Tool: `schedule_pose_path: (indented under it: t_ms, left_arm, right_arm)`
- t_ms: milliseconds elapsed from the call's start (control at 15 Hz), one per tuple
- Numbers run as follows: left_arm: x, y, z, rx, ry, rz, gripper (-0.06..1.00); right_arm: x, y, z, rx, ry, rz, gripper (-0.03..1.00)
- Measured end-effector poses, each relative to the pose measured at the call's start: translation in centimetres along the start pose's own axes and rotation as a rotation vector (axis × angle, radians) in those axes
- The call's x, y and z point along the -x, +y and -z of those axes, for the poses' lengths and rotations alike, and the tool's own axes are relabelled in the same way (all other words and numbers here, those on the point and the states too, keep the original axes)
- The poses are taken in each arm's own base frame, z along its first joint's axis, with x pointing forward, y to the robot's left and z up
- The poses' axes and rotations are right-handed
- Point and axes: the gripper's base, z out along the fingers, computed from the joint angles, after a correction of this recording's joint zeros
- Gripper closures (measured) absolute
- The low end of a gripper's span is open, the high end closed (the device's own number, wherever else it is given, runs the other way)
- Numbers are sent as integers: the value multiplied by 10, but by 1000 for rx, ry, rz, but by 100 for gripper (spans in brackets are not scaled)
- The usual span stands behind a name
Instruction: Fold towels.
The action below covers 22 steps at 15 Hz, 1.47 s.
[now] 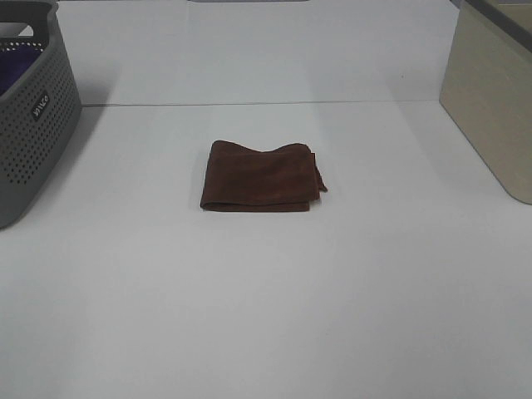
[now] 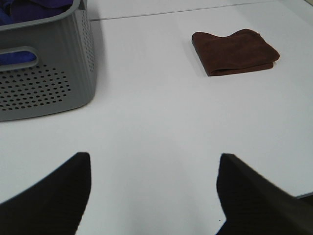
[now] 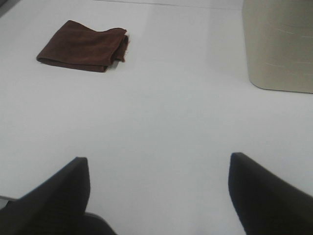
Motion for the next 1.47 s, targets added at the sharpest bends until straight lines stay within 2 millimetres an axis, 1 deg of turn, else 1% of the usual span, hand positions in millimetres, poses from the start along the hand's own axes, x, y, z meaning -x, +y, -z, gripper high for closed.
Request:
schedule_pose_path:
  t_ms: [200,1467]
  left_arm:
    - [0,0,0,0,-1,0,25]
    - [0,0,0,0,-1,0,25]
  right_arm:
    - [0,0,0,-35,1,-22,22]
    - [0,1,0,-42,1,-28,22]
